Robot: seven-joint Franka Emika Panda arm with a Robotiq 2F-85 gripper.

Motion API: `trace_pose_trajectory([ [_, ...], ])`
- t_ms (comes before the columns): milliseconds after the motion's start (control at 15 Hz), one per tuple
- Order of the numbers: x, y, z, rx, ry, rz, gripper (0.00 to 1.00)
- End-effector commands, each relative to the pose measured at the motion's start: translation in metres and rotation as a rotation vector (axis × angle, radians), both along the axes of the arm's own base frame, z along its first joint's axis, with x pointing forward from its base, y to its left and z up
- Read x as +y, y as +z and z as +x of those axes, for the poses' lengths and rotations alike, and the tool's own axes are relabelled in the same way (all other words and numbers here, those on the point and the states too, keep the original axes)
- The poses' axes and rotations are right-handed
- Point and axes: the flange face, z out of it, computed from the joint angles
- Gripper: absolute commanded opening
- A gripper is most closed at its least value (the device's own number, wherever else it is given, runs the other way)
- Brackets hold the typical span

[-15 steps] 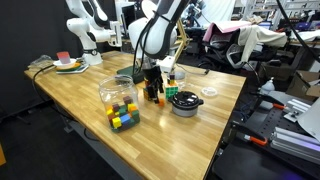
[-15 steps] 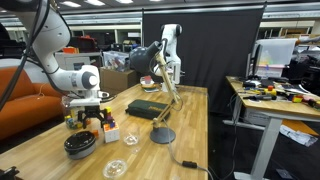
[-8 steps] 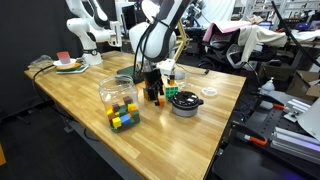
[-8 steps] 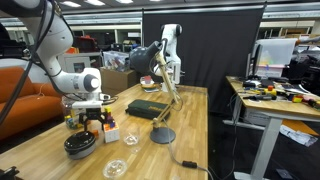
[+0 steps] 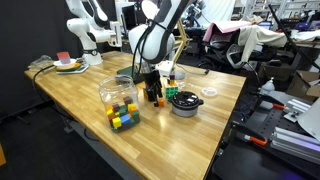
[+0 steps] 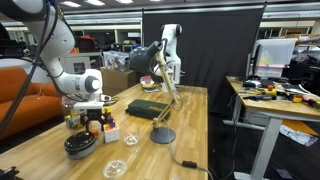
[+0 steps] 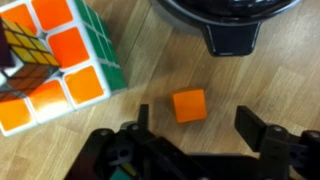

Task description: Pick the orange block from the table and place it on the yellow block

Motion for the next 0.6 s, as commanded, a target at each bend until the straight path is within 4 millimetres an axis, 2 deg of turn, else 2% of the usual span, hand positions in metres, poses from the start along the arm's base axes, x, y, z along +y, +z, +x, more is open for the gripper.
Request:
trace_pose_trajectory([
  [0,-0.0031,0.0016,0.0047,0.023,0.004,0.030,0.57],
  [467,-0.0101,0.0018,0.0054,0.025,-0.004,0.036,0.07],
  [533,-0.0109,0.0024,0.0054,0.023,-0.006,0.034,0.05],
])
